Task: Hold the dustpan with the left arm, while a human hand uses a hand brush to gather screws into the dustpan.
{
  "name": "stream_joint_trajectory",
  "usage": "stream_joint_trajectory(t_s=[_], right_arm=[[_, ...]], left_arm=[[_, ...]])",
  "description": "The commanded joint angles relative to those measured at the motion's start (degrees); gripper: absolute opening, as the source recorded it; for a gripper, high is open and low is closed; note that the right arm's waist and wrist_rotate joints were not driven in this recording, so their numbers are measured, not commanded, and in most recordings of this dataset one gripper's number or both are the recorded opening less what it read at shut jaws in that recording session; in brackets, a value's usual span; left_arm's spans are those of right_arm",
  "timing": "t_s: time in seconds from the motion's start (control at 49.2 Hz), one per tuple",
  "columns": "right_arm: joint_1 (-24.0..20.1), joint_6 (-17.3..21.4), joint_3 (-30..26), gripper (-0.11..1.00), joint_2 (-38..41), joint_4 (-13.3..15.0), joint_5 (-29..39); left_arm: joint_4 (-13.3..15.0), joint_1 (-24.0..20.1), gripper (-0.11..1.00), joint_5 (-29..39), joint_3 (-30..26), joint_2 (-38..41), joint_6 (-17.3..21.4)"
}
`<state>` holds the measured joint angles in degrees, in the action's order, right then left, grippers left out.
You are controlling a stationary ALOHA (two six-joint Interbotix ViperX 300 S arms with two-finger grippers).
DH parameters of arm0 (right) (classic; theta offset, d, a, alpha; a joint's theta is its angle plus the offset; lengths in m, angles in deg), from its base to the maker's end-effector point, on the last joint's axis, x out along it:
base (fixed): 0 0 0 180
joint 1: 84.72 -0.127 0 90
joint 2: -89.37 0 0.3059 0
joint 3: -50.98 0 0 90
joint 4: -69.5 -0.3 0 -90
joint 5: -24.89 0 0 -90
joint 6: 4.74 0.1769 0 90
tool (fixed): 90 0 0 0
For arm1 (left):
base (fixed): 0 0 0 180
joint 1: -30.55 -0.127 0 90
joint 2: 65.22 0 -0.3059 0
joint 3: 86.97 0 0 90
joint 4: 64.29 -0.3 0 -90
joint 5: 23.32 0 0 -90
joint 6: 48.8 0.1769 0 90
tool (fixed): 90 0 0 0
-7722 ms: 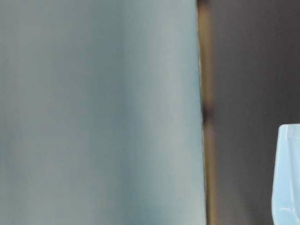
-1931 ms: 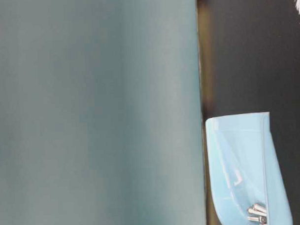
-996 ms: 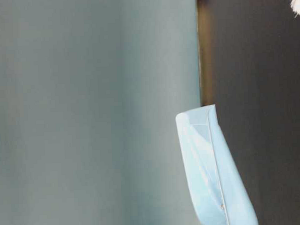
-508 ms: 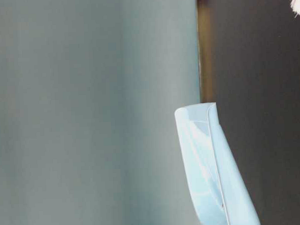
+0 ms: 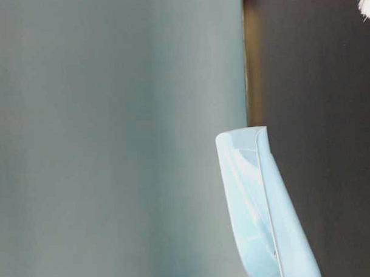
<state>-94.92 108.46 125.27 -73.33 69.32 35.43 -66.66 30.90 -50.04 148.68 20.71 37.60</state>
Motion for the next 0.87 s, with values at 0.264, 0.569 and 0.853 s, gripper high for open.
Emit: stream_joint_trajectory(t_s=[0.264, 0.569, 0.853], right_arm=[[0.0, -0.1, -0.4, 0.0, 0.3, -0.1, -0.4], [0.0, 0.0, -0.4, 0.0, 0.3, -0.1, -0.5], [0.0, -0.1, -0.4, 0.0, 0.3, -0.1, -0.5]], left_arm=[[-0.2, 0.1, 0.3, -0.4, -0.6, -0.7, 0.0], [-0.2, 0.1, 0.3, -0.7, -0.5, -1.0, 0.8], [-0.2, 0.1, 0.3, -1.0, -0.3, -1.1, 0.8]])
